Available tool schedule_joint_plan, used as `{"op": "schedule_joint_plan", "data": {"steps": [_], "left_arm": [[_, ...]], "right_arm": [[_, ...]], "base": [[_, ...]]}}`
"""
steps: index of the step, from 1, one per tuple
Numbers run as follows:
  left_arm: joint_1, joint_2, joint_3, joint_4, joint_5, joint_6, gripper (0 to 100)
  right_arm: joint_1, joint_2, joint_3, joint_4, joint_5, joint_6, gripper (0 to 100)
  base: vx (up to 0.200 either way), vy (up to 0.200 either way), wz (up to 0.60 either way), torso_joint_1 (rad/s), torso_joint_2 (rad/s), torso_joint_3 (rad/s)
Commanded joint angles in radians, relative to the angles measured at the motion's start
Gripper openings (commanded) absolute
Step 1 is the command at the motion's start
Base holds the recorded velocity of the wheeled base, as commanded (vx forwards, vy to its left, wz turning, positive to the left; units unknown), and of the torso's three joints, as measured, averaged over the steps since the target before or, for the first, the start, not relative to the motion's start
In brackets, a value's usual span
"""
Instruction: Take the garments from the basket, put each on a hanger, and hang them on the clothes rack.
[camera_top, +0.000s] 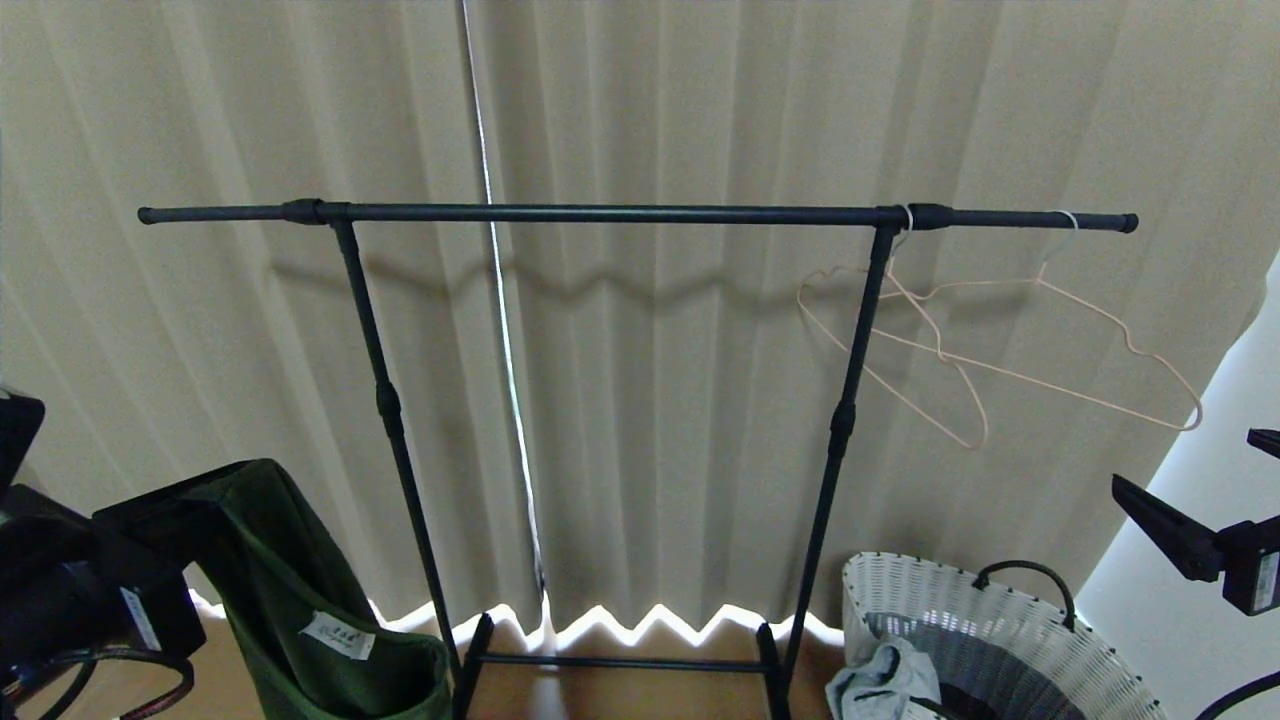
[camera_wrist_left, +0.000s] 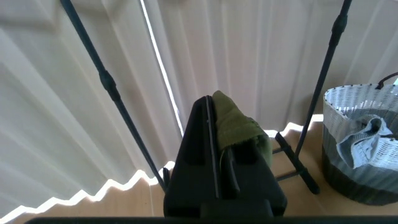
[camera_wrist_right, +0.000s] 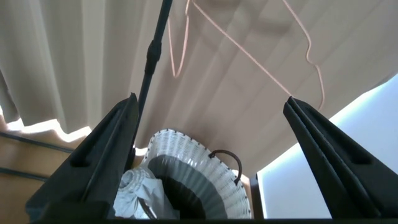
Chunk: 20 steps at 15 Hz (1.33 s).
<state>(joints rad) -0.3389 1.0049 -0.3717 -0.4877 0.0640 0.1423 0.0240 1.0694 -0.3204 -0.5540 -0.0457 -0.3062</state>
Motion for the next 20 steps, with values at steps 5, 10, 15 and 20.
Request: {"op": "schedule_joint_plan", "data": {"steps": [5,10,15,20], "left_arm": [[-0.002,0.107,-0.03,-0.017,0.0,0.002,0],[-0.002,0.129,-0.018,-0.06,0.002,0.0,0],[0.0,0.124,-0.016,-0.058,0.002,0.0,0],[-0.002,0.123,-0.012,-0.06,0.002,0.0,0]], "right_arm": [[0.004,0.007,0.006,0.005,0.003,0.001,100],[0.005,0.004,0.006,0.003,0.001,-0.001,100],[0.005,0.0,0.006,0.003,0.0,-0.001,100],[0.005,0.001,0.006,0.005,0.0,-0.001,100]], "base": [[0.0,0.0,0.0,0.0,0.0,0.0],[0.0,0.0,0.0,0.0,0.0,0.0],[0.0,-0.2,0.0,0.005,0.01,0.001],[0.0,-0.2,0.0,0.008,0.0,0.002]]}}
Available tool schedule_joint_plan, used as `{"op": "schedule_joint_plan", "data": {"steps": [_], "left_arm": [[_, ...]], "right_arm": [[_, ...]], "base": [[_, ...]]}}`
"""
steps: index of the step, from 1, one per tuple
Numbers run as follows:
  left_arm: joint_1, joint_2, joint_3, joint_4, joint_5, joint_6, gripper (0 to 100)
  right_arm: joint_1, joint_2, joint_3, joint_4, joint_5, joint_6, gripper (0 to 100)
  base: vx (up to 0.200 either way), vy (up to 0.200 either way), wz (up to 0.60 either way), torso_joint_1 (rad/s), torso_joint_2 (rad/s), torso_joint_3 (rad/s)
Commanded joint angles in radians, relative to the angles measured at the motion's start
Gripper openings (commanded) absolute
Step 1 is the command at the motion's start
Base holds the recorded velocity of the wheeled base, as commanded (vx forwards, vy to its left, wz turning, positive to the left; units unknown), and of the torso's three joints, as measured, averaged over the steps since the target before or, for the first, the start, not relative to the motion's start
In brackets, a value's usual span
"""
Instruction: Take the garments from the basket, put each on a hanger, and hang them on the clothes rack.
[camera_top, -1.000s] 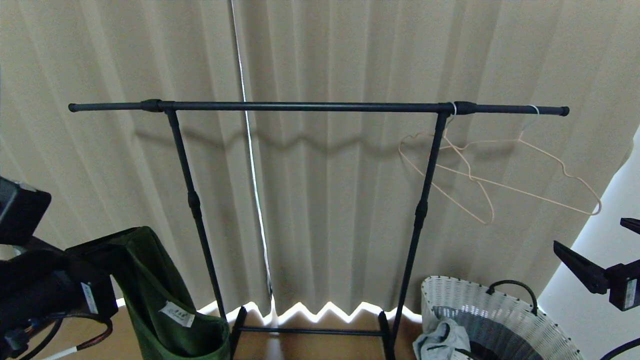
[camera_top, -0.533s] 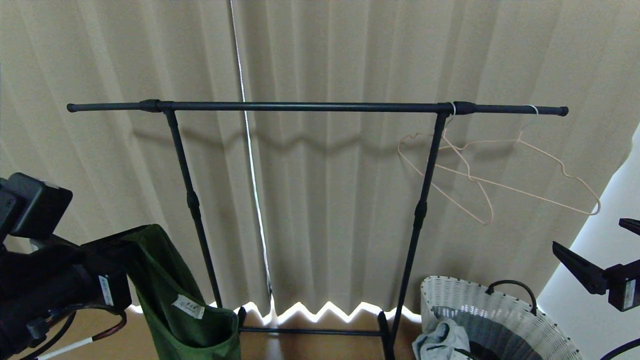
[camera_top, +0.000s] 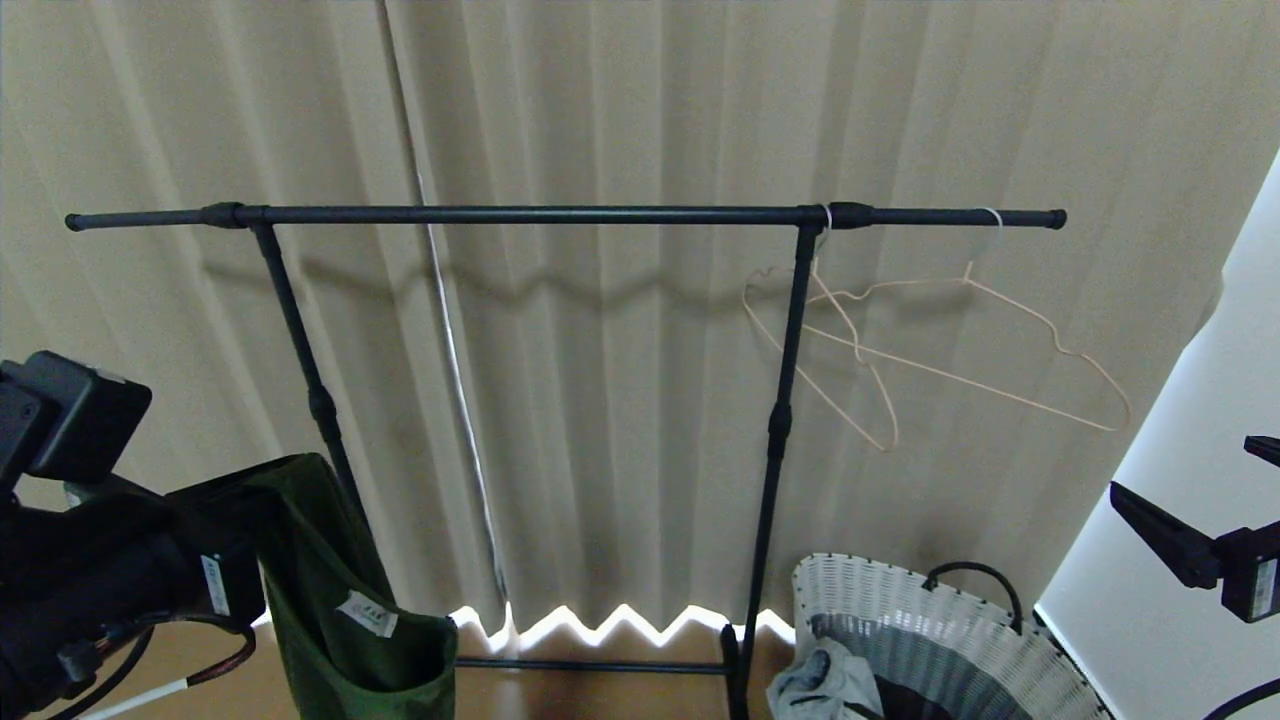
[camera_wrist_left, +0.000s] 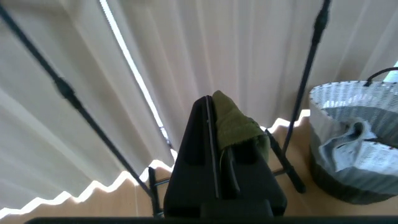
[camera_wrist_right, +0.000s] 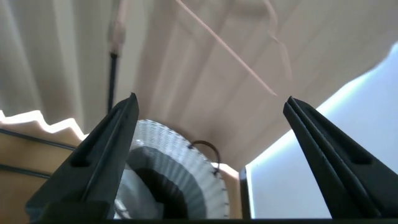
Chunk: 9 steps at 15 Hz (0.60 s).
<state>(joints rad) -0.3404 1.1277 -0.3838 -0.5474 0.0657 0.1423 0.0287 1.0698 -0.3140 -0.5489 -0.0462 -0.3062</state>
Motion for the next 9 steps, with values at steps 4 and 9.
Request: {"op": "schedule_joint_plan", "data": {"steps": [4,9], "left_arm": [[0.0,0.0,0.0,0.0,0.0,0.002,0],[0.001,-0.002,-0.001,0.0,0.0,-0.001,0]], "right_arm": [[0.0,0.001,0.001,-0.002,0.0,-0.001,100],[0.0,0.001,0.0,-0.002,0.0,-0.001,100]], "base": [[0.0,-0.15,0.0,0.008,0.0,0.005],[0.0,0.0,0.0,0.0,0.0,0.0]]}}
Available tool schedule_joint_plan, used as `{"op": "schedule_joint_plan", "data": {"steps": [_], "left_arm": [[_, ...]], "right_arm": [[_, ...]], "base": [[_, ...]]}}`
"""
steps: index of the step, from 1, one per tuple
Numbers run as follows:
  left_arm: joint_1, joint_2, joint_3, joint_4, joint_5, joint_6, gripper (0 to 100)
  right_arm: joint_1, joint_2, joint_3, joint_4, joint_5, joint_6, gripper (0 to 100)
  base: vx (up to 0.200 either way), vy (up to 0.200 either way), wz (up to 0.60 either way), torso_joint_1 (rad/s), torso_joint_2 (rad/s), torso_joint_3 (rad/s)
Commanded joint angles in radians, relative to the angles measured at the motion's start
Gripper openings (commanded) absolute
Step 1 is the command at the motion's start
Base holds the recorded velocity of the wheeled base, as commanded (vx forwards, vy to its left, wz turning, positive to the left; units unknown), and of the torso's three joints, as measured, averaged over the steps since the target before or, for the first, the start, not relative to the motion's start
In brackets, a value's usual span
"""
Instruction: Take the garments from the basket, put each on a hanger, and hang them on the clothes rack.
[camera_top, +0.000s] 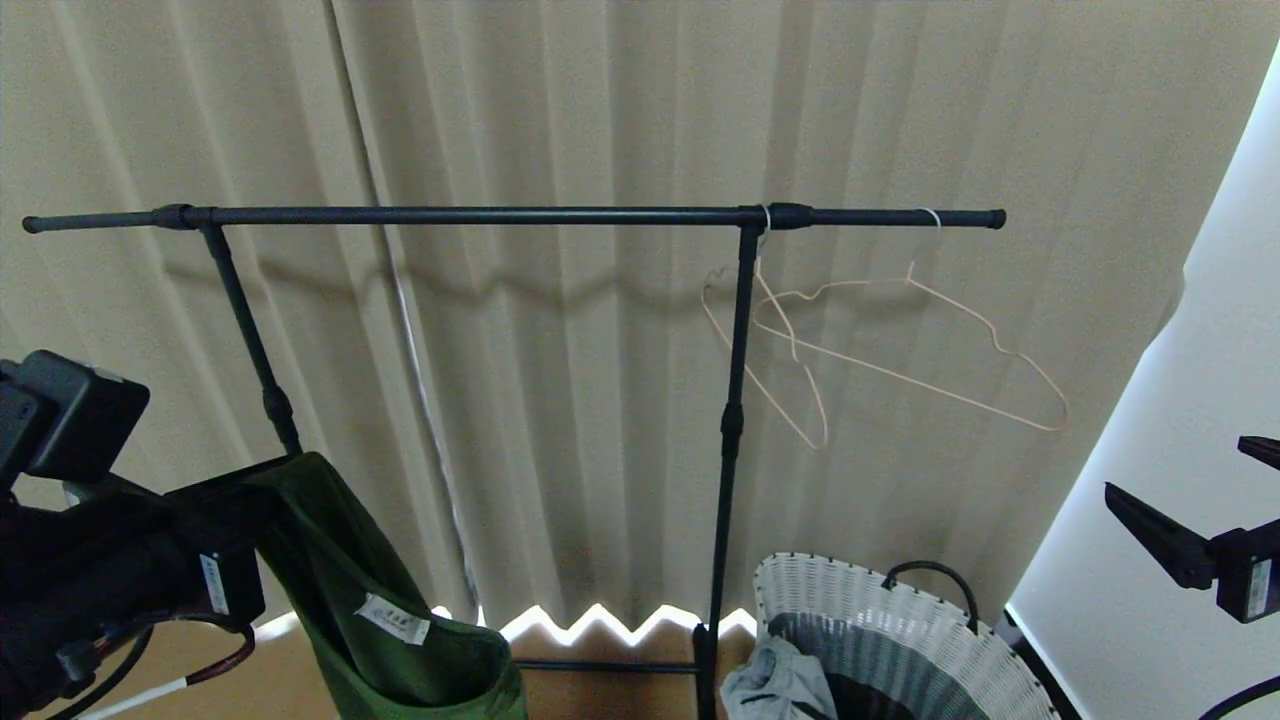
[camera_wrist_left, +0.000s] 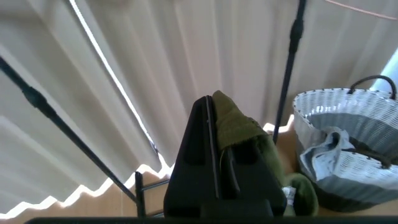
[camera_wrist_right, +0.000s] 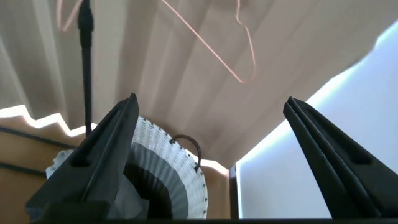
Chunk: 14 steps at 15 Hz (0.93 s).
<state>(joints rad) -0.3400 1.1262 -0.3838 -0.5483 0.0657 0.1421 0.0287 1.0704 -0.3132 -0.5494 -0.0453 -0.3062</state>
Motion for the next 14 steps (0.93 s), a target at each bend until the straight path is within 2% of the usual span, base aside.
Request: {"op": "schedule_joint_plan", "data": {"steps": [1,2,14], "left_arm": [[0.001,0.0,0.0,0.001,0.0,-0.001,0],[0.001,0.001,0.0,0.001,0.0,-0.003,0],[0.001,0.003,0.006,0.001,0.0,0.001,0]], "right_arm": [[0.0,0.0,-0.001,-0.001,-0.001,-0.001,100],[0.0,0.0,0.0,-0.001,-0.001,-0.001,100],[-0.004,0.0,-0.007,-0.004,-0.001,-0.001,100]], "base": [[0.0,0.0,0.0,0.0,0.0,0.0],[0.0,0.0,0.0,0.0,0.0,0.0],[0.2,0.0,0.0,0.003,0.0,0.004]]}}
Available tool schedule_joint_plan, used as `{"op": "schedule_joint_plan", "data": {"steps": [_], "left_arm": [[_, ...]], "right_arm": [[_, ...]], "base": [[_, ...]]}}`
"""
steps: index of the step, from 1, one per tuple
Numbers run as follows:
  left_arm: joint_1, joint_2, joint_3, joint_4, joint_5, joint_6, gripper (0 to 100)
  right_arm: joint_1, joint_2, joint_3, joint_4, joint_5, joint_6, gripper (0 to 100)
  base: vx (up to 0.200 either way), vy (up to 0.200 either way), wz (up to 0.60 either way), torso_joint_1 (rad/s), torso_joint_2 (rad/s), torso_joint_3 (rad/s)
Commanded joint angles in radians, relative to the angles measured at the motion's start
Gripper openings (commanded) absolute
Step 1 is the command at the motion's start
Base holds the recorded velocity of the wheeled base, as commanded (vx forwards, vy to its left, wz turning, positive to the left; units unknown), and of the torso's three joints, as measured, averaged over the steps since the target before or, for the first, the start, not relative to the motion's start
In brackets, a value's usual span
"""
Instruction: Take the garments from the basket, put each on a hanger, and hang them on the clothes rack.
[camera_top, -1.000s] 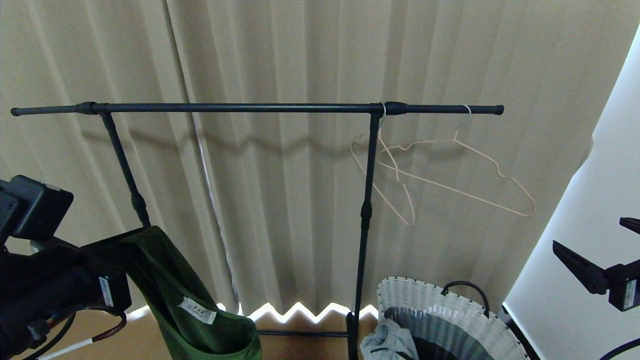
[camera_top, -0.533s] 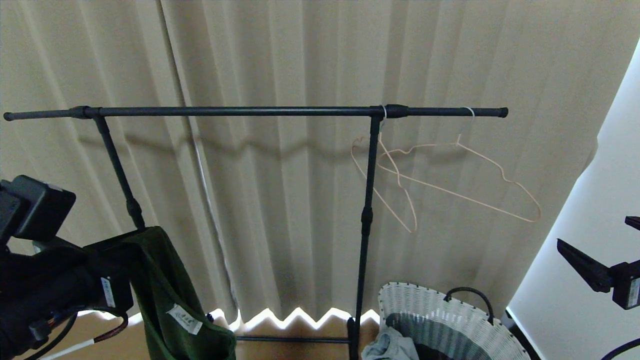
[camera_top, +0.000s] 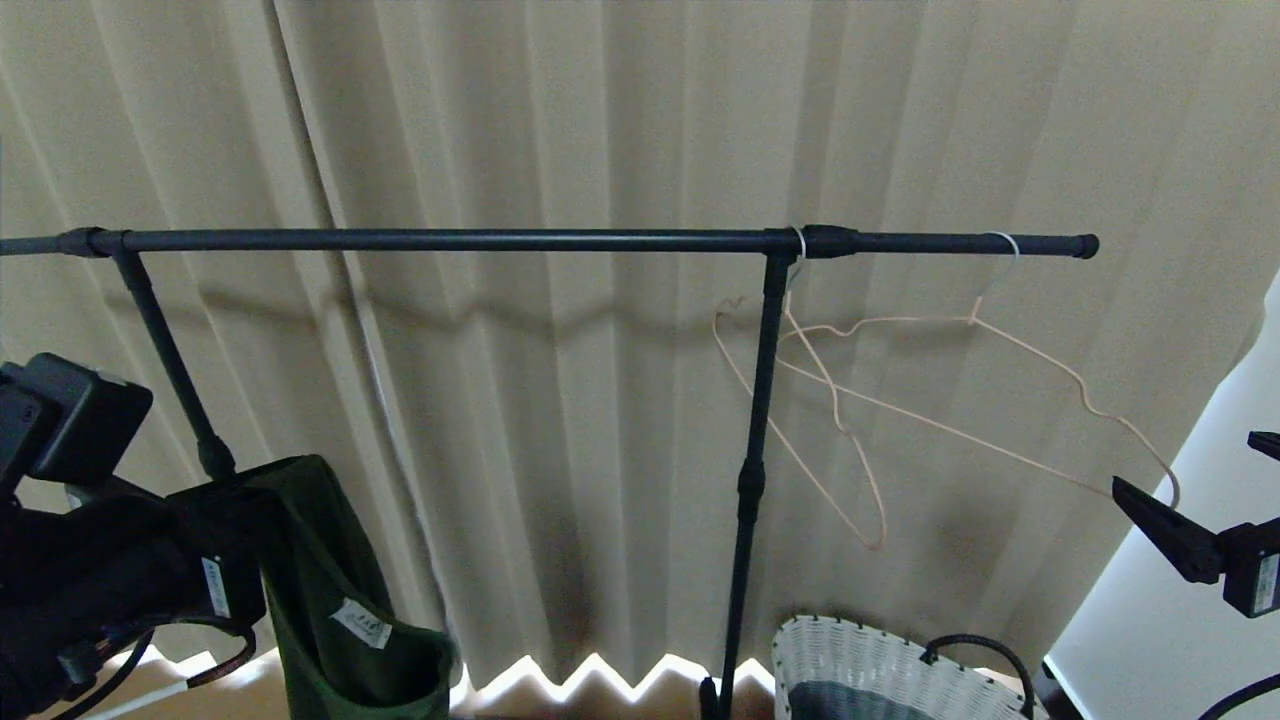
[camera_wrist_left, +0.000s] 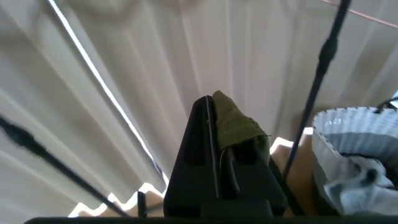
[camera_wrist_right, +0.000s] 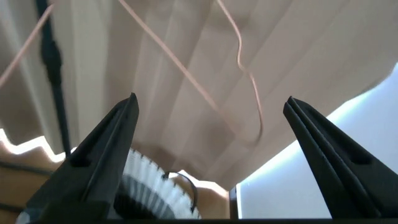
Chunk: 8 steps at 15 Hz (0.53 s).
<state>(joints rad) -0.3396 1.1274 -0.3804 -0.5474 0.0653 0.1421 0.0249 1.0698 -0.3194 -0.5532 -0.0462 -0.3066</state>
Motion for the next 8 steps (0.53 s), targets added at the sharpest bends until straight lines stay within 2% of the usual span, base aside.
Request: {"op": "schedule_joint_plan", "data": {"steps": [1,5,8], "left_arm": [[-0.001,0.0,0.003,-0.002,0.001,0.001,0],[-0.001,-0.002,0.017,0.0,-0.001,0.002,0],[-0.001,-0.003,0.021,-0.002,-0.001,0.005,0]], "right_arm": [[0.0,0.001,-0.001,-0.001,0.0,0.001,100],[-0.003,0.036,-0.047,-0.001,0.002,0.001,100],[-0.083,0.148,-0.156,0.002,0.025,-0.003,100]], "base": [[0.0,0.0,0.0,0.0,0.0,0.0],[0.0,0.0,0.0,0.0,0.0,0.0],[0.0,0.0,0.0,0.0,0.0,0.0]]}}
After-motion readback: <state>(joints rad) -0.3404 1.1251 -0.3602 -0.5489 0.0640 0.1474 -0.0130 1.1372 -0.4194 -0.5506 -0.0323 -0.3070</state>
